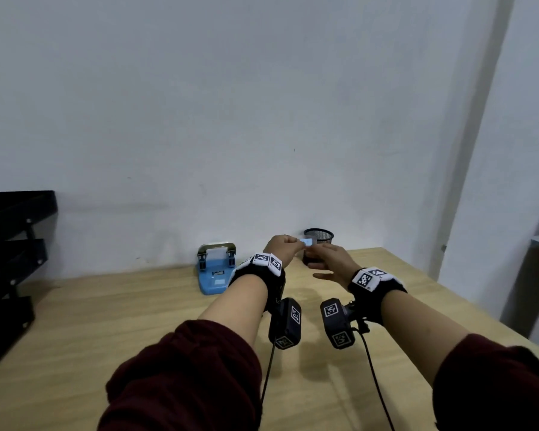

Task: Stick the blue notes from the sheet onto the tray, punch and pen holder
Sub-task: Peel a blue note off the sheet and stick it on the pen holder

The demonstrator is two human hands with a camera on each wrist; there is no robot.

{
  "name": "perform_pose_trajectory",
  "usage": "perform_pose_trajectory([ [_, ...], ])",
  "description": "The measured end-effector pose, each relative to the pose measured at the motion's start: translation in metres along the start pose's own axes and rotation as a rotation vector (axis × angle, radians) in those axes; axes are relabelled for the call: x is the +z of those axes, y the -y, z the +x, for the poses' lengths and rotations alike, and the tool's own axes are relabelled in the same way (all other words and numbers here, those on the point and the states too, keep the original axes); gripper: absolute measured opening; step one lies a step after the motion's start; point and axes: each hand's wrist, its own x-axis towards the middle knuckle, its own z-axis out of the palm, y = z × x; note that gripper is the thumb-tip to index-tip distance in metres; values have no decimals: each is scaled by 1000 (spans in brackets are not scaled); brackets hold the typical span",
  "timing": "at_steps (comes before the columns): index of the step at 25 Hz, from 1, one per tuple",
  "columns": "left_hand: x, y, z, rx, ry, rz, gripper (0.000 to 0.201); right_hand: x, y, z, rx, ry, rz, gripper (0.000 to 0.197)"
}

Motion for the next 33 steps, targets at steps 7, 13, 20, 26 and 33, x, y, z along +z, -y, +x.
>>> perform_pose_trajectory([
  [7,28,13,43,-23,27,-37,30,-14,-22,41,5,-39,216,20],
  [13,44,23,76,-52,50,9,33,-29,-43,78,14,-122,210,13],
  [20,51,39,111,99,15,361,29,-41,-70,113,65,-247,137,30],
  [26,65,49,135,226,63,466,43,-39,-80,136,37,-275,53,36],
  [33,73,59,156,348,111,590,45,-41,-88,155,11,-275,26,25],
])
